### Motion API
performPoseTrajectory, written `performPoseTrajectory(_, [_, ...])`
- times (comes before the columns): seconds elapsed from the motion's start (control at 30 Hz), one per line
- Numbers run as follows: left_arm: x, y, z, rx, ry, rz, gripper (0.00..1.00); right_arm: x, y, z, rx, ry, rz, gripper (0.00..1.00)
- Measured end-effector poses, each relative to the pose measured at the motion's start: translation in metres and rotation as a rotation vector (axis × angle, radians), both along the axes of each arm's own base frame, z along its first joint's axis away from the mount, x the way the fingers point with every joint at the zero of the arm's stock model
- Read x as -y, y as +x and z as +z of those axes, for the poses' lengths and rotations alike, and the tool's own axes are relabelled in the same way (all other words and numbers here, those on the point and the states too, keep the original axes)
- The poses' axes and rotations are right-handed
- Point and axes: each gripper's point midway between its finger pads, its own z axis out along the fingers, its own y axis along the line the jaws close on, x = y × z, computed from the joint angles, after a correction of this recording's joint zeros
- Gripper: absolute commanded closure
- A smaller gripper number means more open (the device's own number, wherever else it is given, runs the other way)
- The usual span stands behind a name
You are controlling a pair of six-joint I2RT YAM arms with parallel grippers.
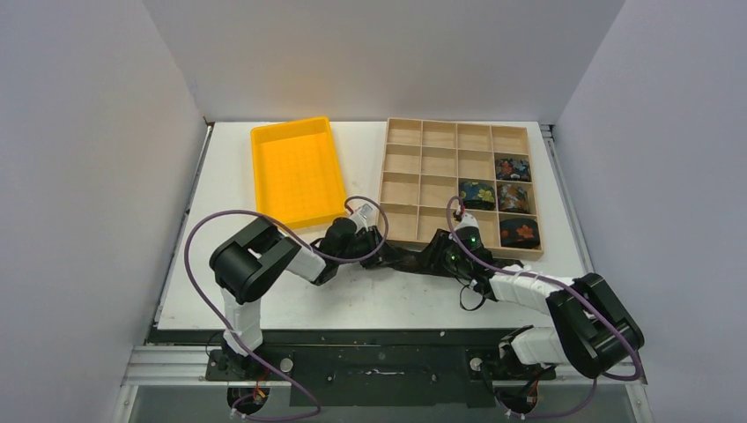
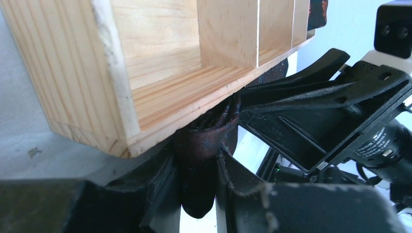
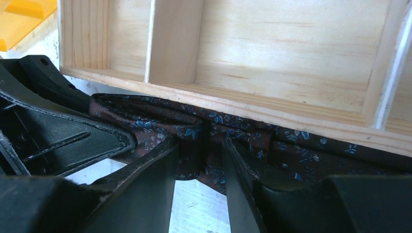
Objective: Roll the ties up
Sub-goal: Roll the tie at the center of the board.
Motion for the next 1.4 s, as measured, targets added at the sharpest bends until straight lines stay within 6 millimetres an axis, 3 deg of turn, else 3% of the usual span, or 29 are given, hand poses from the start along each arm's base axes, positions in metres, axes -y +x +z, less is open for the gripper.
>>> performPoseTrajectory(0.1, [-0.002, -0.003, -0.001, -0.004, -0.004, 0.001, 0.99, -0.001, -0.002, 0.001, -0.002, 0.005, 0.010, 0.57])
performPoseTrajectory(0.33, [-0.025, -0.020, -0.001, -0.009, 0.057, 0.019, 1.00, -0.004, -0.015, 0.013, -0.004, -0.003, 0.045, 0.49])
performPoseTrajectory(0.53, [-0.064, -0.027, 0.007, 0.028, 0.241, 0.094, 1.00, -0.009, -0.017, 0.050, 0.084, -0.025, 0.067, 0.48])
performPoseTrajectory(0.67, [-0.104, -0.028, 0.005, 0.052, 0.439, 0.182, 1.00, -0.009, -0.020, 0.062, 0.125, -0.043, 0.071, 0.49])
performPoseTrajectory(0.9, [-0.161, -0.033, 0.008, 0.076, 0.759, 0.265, 1.00, -0.003, -0.030, 0.047, 0.093, -0.083, 0.070, 0.49])
performPoseTrajectory(1.13, [-0.203, -0.039, 0.020, 0.080, 1.015, 0.278, 1.00, 0.005, -0.040, 0.031, 0.059, -0.106, 0.062, 0.49])
performPoseTrajectory(1.4, [-0.210, -0.049, 0.030, 0.117, 1.241, 0.205, 1.00, 0.009, -0.048, 0.025, 0.052, -0.103, 0.057, 0.49])
